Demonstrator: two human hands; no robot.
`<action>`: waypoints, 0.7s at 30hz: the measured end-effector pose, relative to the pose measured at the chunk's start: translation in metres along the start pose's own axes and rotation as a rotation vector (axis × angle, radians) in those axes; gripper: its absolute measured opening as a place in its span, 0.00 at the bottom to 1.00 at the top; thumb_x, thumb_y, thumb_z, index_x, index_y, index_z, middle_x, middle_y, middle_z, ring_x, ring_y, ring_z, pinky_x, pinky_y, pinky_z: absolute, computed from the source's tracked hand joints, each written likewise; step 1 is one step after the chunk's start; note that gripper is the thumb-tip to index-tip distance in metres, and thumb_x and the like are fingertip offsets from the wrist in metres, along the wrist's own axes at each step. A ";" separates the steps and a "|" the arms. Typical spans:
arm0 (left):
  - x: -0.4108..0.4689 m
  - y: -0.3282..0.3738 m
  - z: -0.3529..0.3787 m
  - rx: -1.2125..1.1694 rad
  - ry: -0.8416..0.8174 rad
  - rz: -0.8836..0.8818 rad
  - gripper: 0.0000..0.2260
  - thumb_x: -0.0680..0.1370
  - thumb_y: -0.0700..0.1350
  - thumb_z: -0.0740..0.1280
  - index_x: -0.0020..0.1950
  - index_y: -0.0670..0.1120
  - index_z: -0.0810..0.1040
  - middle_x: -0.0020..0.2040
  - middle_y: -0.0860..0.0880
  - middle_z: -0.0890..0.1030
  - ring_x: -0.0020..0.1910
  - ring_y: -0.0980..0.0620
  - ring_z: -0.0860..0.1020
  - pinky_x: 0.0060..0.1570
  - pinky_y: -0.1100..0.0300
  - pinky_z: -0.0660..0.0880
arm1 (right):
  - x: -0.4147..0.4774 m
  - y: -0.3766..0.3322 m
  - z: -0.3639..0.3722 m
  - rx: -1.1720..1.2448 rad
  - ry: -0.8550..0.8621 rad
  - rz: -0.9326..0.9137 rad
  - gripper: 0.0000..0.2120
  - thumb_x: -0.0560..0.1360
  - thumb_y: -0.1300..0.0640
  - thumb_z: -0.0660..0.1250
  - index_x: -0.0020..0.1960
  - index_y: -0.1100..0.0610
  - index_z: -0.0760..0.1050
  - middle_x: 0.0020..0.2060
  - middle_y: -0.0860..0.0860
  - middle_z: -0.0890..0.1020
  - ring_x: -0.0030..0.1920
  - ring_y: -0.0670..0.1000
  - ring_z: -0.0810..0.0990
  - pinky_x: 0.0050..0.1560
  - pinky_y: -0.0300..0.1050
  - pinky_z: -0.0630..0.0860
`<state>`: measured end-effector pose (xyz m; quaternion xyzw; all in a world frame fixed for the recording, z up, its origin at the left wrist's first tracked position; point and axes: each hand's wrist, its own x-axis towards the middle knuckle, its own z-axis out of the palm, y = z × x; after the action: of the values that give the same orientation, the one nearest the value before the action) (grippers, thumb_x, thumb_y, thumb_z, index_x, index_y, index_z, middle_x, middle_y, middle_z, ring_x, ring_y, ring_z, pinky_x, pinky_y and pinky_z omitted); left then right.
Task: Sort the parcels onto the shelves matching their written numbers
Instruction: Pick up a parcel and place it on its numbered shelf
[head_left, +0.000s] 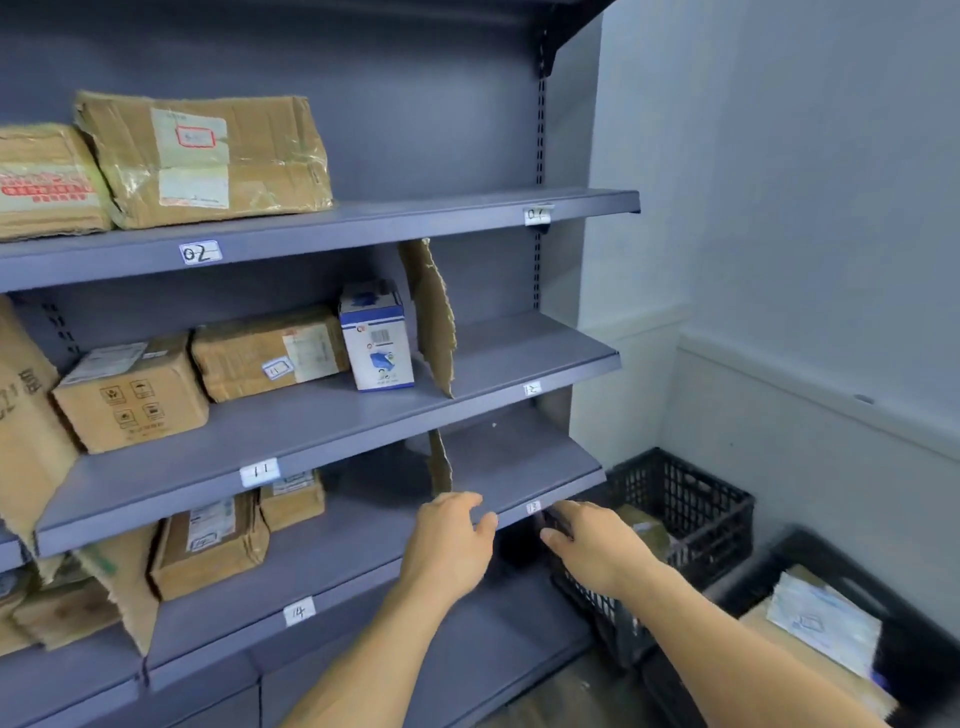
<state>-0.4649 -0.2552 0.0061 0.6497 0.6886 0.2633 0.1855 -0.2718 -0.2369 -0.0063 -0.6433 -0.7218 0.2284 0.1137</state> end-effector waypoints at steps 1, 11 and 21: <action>-0.002 0.004 0.012 -0.007 -0.022 -0.005 0.14 0.81 0.52 0.63 0.63 0.48 0.79 0.63 0.50 0.78 0.60 0.50 0.76 0.58 0.56 0.74 | -0.004 0.013 0.001 0.011 -0.005 0.029 0.24 0.82 0.45 0.60 0.73 0.56 0.69 0.68 0.55 0.75 0.68 0.58 0.73 0.65 0.49 0.72; -0.002 0.062 0.139 -0.038 -0.269 -0.045 0.18 0.82 0.53 0.62 0.71 0.50 0.74 0.69 0.51 0.74 0.67 0.50 0.72 0.66 0.53 0.71 | -0.019 0.148 -0.010 0.069 -0.103 0.280 0.26 0.83 0.47 0.58 0.77 0.56 0.64 0.70 0.55 0.75 0.68 0.57 0.74 0.65 0.48 0.72; 0.022 0.133 0.233 -0.021 -0.344 -0.143 0.18 0.82 0.52 0.63 0.70 0.50 0.75 0.69 0.51 0.76 0.67 0.50 0.74 0.64 0.57 0.72 | 0.008 0.246 -0.043 0.110 -0.144 0.366 0.27 0.84 0.46 0.59 0.79 0.55 0.60 0.74 0.54 0.70 0.73 0.56 0.70 0.70 0.49 0.68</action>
<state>-0.2217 -0.2028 -0.0962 0.6325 0.6885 0.1413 0.3256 -0.0379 -0.2042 -0.0871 -0.7386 -0.5855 0.3299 0.0534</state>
